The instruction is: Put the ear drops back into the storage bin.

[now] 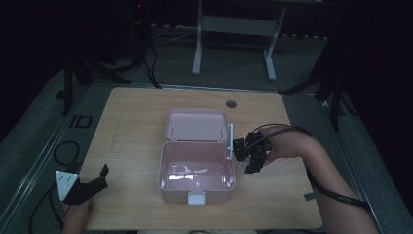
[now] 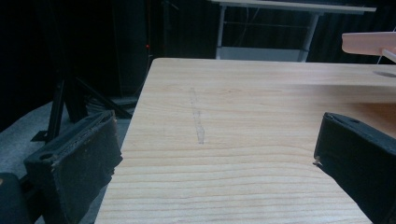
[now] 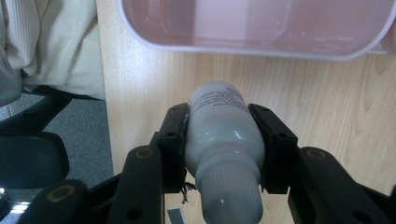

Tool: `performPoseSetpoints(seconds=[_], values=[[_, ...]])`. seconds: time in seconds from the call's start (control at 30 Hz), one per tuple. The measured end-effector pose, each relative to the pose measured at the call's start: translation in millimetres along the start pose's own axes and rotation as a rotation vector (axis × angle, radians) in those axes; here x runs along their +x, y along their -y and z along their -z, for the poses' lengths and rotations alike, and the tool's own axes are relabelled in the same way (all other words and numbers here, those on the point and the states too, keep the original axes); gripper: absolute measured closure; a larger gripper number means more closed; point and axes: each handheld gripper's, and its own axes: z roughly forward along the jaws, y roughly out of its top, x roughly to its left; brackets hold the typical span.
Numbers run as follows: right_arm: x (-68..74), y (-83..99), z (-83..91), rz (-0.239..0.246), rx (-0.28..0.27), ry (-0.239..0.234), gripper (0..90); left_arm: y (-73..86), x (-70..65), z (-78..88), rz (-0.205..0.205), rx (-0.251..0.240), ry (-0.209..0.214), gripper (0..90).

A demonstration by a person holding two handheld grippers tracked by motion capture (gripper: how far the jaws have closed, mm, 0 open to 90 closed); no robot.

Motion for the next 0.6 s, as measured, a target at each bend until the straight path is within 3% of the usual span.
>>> performPoseSetpoints(seconds=[0.6], values=[[-2.9,-41.8,-0.4,0.079,-0.019,-0.002,59.9,0.0,0.3,0.1,0.001,-0.001,0.003,0.5]])
